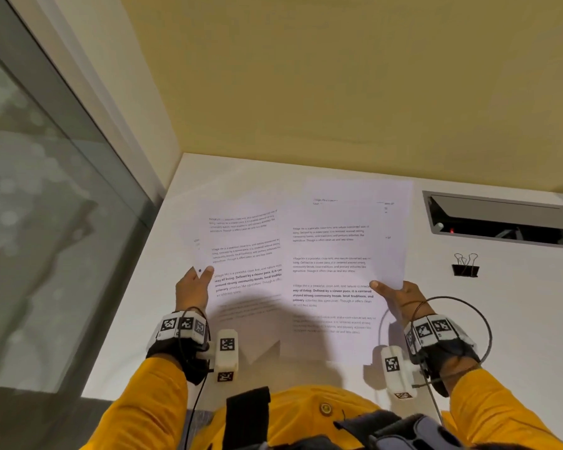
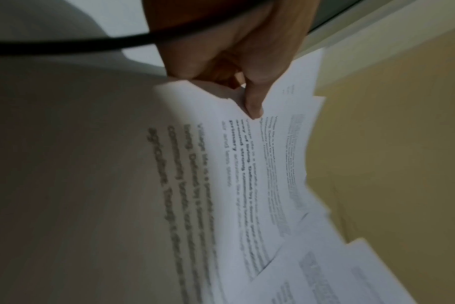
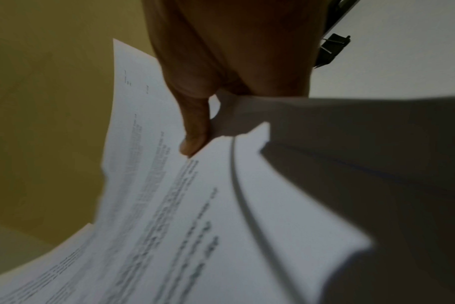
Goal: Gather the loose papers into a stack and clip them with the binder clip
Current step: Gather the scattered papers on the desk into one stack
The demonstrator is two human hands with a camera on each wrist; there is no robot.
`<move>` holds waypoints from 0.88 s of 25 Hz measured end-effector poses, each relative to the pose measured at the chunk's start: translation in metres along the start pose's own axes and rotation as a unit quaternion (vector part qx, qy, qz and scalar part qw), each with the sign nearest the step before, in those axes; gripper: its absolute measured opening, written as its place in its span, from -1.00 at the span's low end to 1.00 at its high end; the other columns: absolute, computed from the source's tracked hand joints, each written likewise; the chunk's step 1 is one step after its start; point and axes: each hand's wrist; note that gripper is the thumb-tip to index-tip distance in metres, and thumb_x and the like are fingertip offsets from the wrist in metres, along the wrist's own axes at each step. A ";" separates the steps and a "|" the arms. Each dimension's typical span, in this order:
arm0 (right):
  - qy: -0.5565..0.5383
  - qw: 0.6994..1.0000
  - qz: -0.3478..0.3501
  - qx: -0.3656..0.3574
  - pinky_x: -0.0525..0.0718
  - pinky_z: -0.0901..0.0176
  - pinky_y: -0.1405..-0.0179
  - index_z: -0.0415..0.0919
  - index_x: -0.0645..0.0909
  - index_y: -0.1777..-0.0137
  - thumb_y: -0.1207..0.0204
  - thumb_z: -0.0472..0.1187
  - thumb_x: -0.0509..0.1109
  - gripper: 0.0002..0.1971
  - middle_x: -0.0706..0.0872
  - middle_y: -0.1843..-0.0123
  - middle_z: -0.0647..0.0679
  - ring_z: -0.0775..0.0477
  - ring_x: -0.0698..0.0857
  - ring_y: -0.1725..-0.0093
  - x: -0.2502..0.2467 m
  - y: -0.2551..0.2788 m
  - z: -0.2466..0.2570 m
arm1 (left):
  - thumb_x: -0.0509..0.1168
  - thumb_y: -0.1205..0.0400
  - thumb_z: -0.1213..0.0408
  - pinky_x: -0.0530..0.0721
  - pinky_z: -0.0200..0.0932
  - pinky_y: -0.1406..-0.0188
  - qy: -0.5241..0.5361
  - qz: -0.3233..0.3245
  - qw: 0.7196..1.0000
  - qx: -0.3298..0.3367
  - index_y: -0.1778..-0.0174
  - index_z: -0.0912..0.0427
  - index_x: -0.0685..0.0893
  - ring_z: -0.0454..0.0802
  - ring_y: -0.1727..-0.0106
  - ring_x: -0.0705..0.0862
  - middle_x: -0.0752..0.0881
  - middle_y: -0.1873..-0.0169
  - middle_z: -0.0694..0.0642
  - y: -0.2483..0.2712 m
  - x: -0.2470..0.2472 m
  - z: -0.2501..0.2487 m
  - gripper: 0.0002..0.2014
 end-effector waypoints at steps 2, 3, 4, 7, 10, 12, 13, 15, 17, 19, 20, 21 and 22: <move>0.010 1.000 -0.022 0.002 0.60 0.18 0.22 -0.59 0.56 -0.19 -0.41 -0.36 0.47 -0.60 0.64 0.01 -0.28 -0.17 0.58 0.02 0.000 0.002 0.003 | 0.26 -0.63 0.28 0.49 -0.05 -0.29 0.011 -0.030 0.999 0.022 -0.25 0.38 0.61 0.29 -0.28 0.63 0.68 -0.26 0.33 -0.002 -0.002 -0.004 -0.67; 0.015 0.999 -0.033 0.008 0.59 0.26 0.33 -0.59 0.55 -0.19 -0.42 -0.37 0.45 -0.62 0.61 0.00 -0.29 -0.17 0.55 0.01 -0.003 0.002 0.003 | 0.25 -0.63 0.30 0.50 -0.05 -0.30 0.018 -0.046 0.998 0.025 -0.26 0.40 0.62 0.28 -0.28 0.63 0.68 -0.26 0.32 -0.003 -0.005 -0.005 -0.67; 0.023 0.999 -0.044 0.008 0.59 0.28 0.35 -0.58 0.55 -0.19 -0.43 -0.36 0.44 -0.63 0.60 -0.01 -0.31 -0.18 0.54 0.01 -0.006 0.002 0.004 | 0.25 -0.63 0.31 0.52 -0.01 -0.33 0.027 -0.062 0.997 0.024 -0.27 0.39 0.61 0.29 -0.28 0.63 0.68 -0.25 0.32 -0.007 -0.009 -0.005 -0.67; 0.054 0.995 -0.076 0.014 0.50 0.11 0.04 -0.62 0.53 -0.22 -0.43 -0.31 0.46 -0.55 0.63 -0.03 -0.38 -0.26 0.58 -0.01 -0.018 0.001 -0.002 | 0.25 -0.63 0.28 0.53 0.17 -0.38 0.061 -0.075 0.995 -0.004 -0.27 0.31 0.60 0.27 -0.26 0.64 0.68 -0.26 0.25 -0.019 -0.025 -0.006 -0.69; 0.059 0.994 -0.092 0.025 0.43 0.10 -0.01 -0.63 0.53 -0.22 -0.42 -0.30 0.47 -0.53 0.58 0.05 -0.30 -0.19 0.53 0.03 -0.025 0.001 -0.008 | 0.26 -0.62 0.26 0.58 0.19 -0.31 0.112 -0.008 0.993 -0.048 -0.13 0.18 0.60 0.22 -0.13 0.68 0.71 -0.15 0.21 -0.023 -0.035 -0.011 -0.81; 0.069 0.994 -0.081 0.022 0.44 0.10 -0.02 -0.60 0.54 -0.22 -0.42 -0.27 0.48 -0.53 0.58 0.04 -0.27 -0.18 0.53 0.03 -0.026 0.002 -0.010 | 0.27 -0.63 0.28 0.59 0.19 -0.29 0.128 0.051 0.989 -0.058 -0.14 0.22 0.59 0.22 -0.08 0.69 0.71 -0.10 0.24 -0.019 -0.032 -0.015 -0.80; 0.068 0.995 -0.075 0.018 0.45 0.10 -0.01 -0.59 0.54 -0.23 -0.41 -0.27 0.48 -0.53 0.59 0.04 -0.27 -0.19 0.54 0.04 -0.024 0.002 -0.010 | 0.27 -0.63 0.29 0.58 0.17 -0.30 0.124 0.071 0.988 -0.054 -0.19 0.26 0.58 0.22 -0.09 0.68 0.71 -0.12 0.25 -0.015 -0.027 -0.017 -0.76; 0.057 0.997 -0.059 0.015 0.49 0.08 0.06 -0.58 0.54 -0.23 -0.42 -0.28 0.48 -0.54 0.60 0.04 -0.27 -0.20 0.56 0.05 -0.018 0.003 -0.008 | 0.25 -0.64 0.32 0.54 0.17 -0.37 0.119 0.097 0.987 -0.045 -0.31 0.34 0.54 0.24 -0.20 0.66 0.68 -0.22 0.28 -0.009 -0.012 -0.018 -0.67; 0.052 0.998 -0.042 0.008 0.54 0.12 0.22 -0.56 0.57 -0.20 -0.42 -0.28 0.48 -0.57 0.62 0.04 -0.27 -0.19 0.58 0.06 -0.012 0.005 -0.005 | 0.26 -0.63 0.33 0.50 0.21 -0.42 0.115 0.115 0.986 -0.037 -0.36 0.37 0.52 0.27 -0.29 0.63 0.64 -0.30 0.32 -0.001 0.007 -0.020 -0.62; 0.039 0.999 -0.026 0.002 0.52 0.16 0.29 -0.49 0.63 -0.05 -0.42 -0.28 0.48 -0.71 0.66 0.11 -0.24 -0.15 0.61 0.19 -0.005 0.006 0.001 | 0.27 -0.62 0.33 0.49 0.22 -0.44 0.108 0.134 0.985 -0.033 -0.37 0.34 0.54 0.26 -0.30 0.63 0.64 -0.32 0.31 0.005 0.026 -0.018 -0.61; 0.037 0.999 -0.019 0.001 0.51 0.16 0.29 -0.42 0.64 0.08 -0.43 -0.28 0.47 -0.82 0.66 0.21 -0.19 -0.11 0.58 0.29 -0.002 0.007 0.005 | 0.28 -0.62 0.33 0.49 0.23 -0.44 0.108 0.148 0.983 -0.031 -0.37 0.32 0.54 0.24 -0.30 0.64 0.64 -0.33 0.30 0.008 0.034 -0.018 -0.61; 0.036 0.999 -0.010 -0.001 0.51 0.15 0.27 -0.35 0.64 0.18 -0.43 -0.28 0.47 -0.88 0.64 0.33 -0.12 -0.04 0.54 0.36 0.000 0.009 0.010 | 0.28 -0.61 0.35 0.49 0.22 -0.44 0.109 0.161 0.981 -0.027 -0.38 0.31 0.54 0.22 -0.28 0.65 0.64 -0.33 0.28 0.012 0.042 -0.021 -0.61; 0.032 0.999 0.001 -0.006 0.50 0.14 0.23 -0.29 0.62 0.26 -0.43 -0.29 0.46 -0.89 0.62 0.44 -0.02 0.01 0.51 0.40 0.002 0.011 0.014 | 0.27 -0.62 0.36 0.51 0.20 -0.42 0.109 0.168 0.979 -0.025 -0.38 0.30 0.54 0.21 -0.25 0.66 0.65 -0.32 0.25 0.016 0.049 -0.023 -0.61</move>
Point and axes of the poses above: each hand's wrist, its own y-axis away from the middle knuckle, its own x-axis out of the palm, z = x × y
